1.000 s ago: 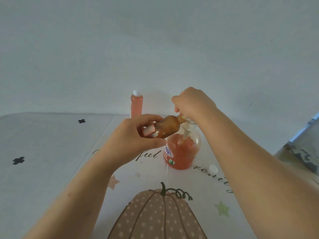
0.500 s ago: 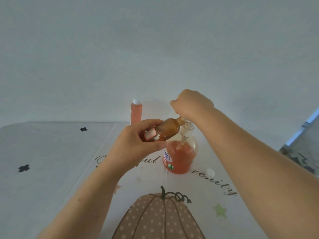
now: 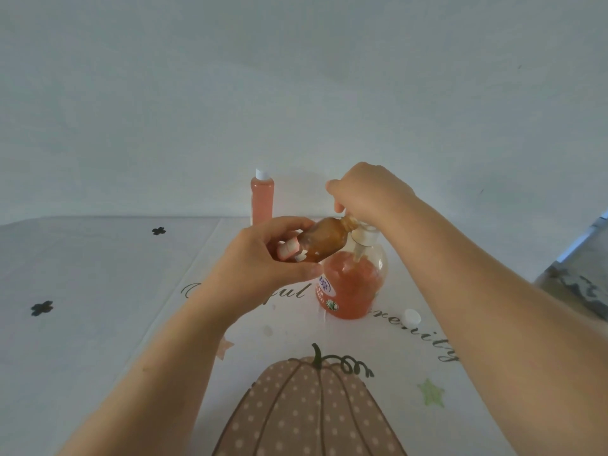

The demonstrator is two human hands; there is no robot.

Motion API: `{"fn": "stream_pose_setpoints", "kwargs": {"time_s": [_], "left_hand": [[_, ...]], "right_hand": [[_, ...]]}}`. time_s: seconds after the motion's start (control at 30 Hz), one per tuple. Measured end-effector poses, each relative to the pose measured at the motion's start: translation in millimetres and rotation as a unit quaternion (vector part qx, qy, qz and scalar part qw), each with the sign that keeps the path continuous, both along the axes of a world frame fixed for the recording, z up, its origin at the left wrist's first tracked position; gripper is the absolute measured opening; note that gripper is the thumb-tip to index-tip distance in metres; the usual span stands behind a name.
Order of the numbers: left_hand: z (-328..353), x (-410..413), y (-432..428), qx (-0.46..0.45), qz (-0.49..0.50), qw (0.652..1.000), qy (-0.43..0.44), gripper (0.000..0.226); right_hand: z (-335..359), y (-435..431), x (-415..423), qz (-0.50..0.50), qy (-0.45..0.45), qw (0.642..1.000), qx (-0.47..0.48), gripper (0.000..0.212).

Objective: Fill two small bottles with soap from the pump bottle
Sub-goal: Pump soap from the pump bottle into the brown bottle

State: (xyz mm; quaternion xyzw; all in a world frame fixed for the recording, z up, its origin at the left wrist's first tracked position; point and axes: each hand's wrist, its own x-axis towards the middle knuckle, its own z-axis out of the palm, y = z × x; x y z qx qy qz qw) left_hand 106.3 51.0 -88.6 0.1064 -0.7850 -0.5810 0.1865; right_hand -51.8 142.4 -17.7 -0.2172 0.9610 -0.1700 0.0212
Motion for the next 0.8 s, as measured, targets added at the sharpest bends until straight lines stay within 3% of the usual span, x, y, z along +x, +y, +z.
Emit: {"fn": "stream_pose_setpoints", "kwargs": {"time_s": [0.47, 0.8], "left_hand": [[11, 7, 8, -0.01, 0.0, 0.999, 0.031, 0.043], [11, 7, 7, -0.036, 0.004, 0.999, 0.018, 0.041]], "right_hand": [[17, 4, 4, -0.005, 0.037, 0.999, 0.009, 0.026], [11, 1, 0, -0.011, 0.008, 1.0, -0.011, 0.028]]}}
